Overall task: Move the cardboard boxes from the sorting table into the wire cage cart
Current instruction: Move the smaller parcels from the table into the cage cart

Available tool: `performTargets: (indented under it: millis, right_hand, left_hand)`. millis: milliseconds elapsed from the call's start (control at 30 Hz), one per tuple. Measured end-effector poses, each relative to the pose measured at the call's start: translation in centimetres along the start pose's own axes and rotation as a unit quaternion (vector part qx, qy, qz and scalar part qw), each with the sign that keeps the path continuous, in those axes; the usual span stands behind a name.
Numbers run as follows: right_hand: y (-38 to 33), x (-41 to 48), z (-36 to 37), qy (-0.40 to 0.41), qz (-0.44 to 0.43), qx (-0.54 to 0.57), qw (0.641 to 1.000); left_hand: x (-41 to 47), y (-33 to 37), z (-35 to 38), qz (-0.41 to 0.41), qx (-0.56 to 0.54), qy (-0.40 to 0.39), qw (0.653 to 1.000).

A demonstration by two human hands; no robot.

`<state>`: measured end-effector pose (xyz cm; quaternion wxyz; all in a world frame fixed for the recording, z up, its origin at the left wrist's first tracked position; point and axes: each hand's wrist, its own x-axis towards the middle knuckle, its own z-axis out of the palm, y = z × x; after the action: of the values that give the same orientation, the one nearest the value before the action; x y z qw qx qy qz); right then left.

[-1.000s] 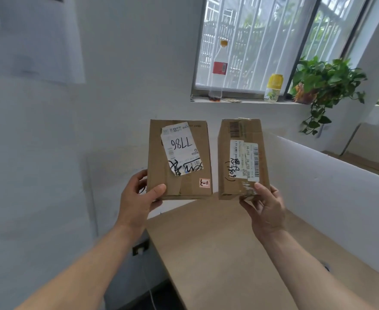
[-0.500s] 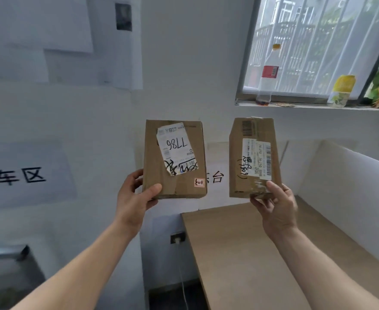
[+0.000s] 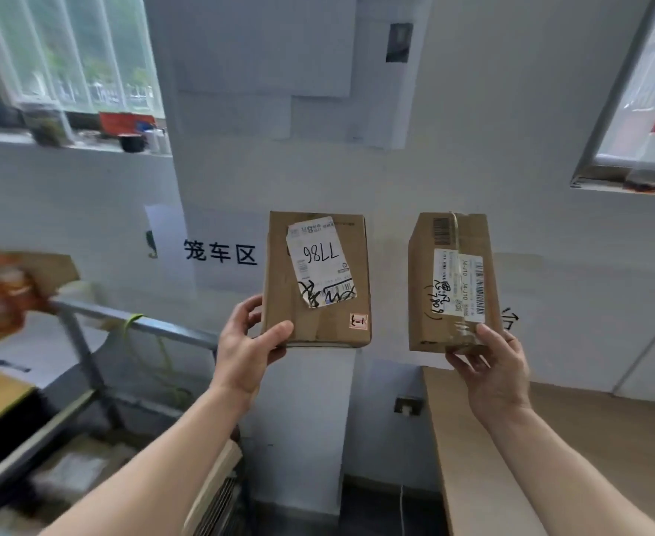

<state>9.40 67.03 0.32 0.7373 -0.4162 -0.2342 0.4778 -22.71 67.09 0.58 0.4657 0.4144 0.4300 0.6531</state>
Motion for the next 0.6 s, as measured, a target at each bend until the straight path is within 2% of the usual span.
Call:
performTargets:
  millis: [300,600]
  right_hand:
    - [7.7,-5.6,8.6,-0.074,0.058,-0.026,0.995]
    - [16.6,-15.5,19.6,-0.169,0.113,-0.049,0.978]
  left_hand:
    - [-2.8,3.6,-12.4,0.005,-0.009,0.084,0.996]
    - [-7.0,7.8,-28.7,0.014,-0.025,0.169,0.985]
